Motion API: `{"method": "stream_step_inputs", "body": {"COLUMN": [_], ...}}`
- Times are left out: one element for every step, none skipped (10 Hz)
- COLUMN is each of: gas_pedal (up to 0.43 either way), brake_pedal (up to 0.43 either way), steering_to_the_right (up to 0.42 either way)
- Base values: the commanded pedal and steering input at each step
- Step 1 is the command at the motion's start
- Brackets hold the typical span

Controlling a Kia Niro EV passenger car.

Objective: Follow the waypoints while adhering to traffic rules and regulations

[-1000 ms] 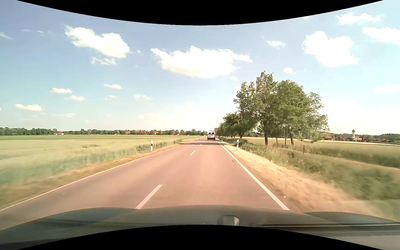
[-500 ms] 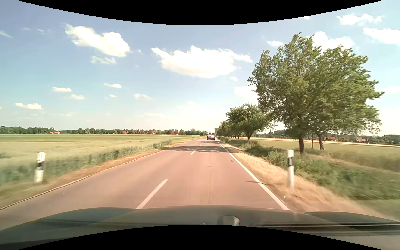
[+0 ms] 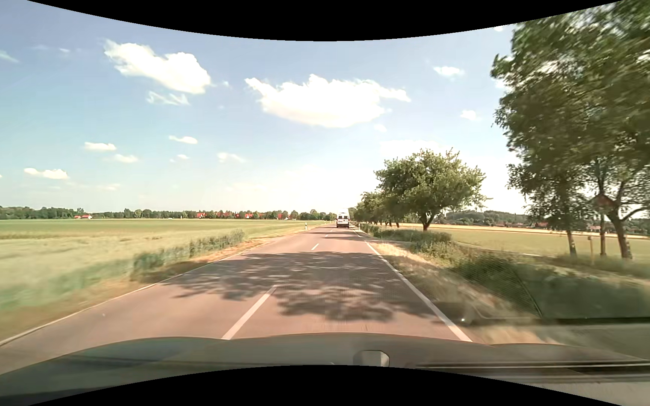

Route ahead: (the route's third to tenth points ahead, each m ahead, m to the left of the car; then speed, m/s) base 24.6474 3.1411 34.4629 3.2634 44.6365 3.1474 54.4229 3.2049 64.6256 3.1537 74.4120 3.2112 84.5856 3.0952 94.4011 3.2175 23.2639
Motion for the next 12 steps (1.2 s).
{"method": "stream_step_inputs", "body": {"gas_pedal": [0.110, 0.110, 0.110, 0.110, 0.110, 0.098, 0.098, 0.087, 0.000, 0.000, 0.000, 0.000], "brake_pedal": [0.006, 0.006, 0.006, 0.006, 0.006, 0.006, 0.006, 0.006, 0.006, 0.006, 0.006, 0.006], "steering_to_the_right": [-0.001, -0.001, -0.001, -0.001, -0.001, -0.001, -0.001, 0.000, -0.001, 0.000, 0.000, 0.000]}}
